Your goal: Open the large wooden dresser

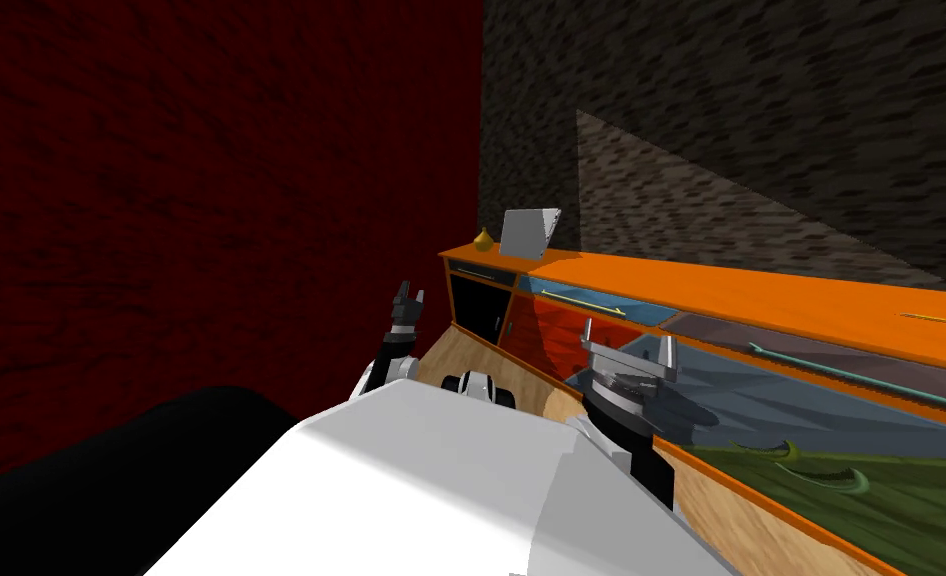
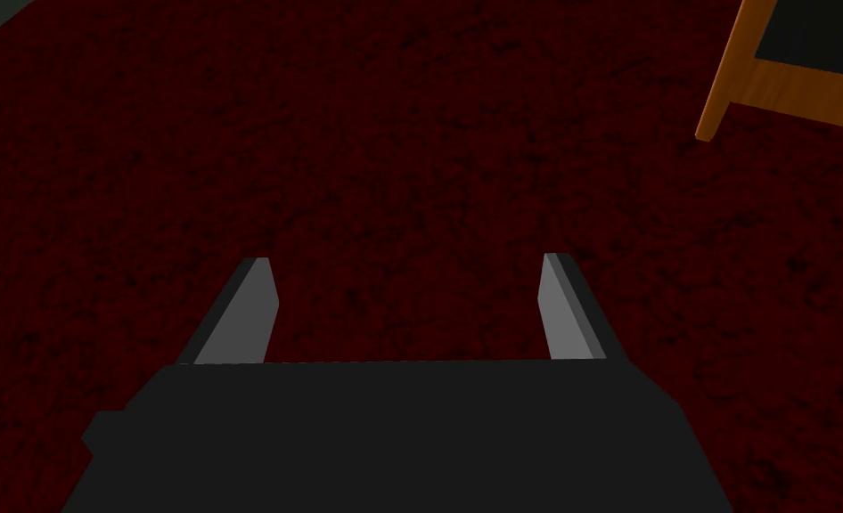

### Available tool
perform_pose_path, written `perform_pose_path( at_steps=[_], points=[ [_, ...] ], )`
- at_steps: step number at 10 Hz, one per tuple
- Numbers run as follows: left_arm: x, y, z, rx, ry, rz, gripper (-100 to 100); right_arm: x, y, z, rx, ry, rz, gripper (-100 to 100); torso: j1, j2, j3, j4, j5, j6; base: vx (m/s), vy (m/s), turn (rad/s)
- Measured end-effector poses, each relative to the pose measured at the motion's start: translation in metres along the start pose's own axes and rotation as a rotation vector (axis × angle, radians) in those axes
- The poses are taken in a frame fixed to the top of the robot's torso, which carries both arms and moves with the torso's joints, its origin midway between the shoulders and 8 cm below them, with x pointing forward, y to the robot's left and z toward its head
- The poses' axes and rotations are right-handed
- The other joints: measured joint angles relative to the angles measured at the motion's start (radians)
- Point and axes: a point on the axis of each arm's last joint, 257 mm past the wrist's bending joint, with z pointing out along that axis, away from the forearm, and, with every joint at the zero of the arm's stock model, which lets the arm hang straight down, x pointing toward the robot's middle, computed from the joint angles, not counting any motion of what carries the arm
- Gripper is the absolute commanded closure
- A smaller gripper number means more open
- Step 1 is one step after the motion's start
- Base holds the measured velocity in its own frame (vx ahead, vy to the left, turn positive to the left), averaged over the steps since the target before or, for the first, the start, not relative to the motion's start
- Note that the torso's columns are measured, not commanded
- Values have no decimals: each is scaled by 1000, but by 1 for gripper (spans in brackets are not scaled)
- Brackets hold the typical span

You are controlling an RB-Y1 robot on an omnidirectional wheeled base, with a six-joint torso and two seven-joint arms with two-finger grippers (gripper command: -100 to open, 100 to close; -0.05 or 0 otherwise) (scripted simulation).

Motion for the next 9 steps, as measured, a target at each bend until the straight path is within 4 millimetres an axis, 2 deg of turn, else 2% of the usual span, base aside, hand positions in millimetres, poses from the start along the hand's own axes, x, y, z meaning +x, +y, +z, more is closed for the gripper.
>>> perform_pose_path(
  at_steps=[1, 8, 9],
  points=[
    [0, 0, 0, 0, 0, 0, 0, 0, 2, -1, -10, -2, 36, -100, 0, 0, 0, 0, 0, 1, 16, -16, -43],
    [0, 0, 0, 0, 0, 0, 0, -10, 15, -16, -75, -26, 263, -100, 0, 0, 0, 0, 0, 0, 29, -31, 165],
    [0, 0, 0, 0, 0, 0, 0, -11, 17, -18, -86, -27, 297, -100, 0, 0, 0, 0, 0, 1, 13, -16, -12]
  ],
)
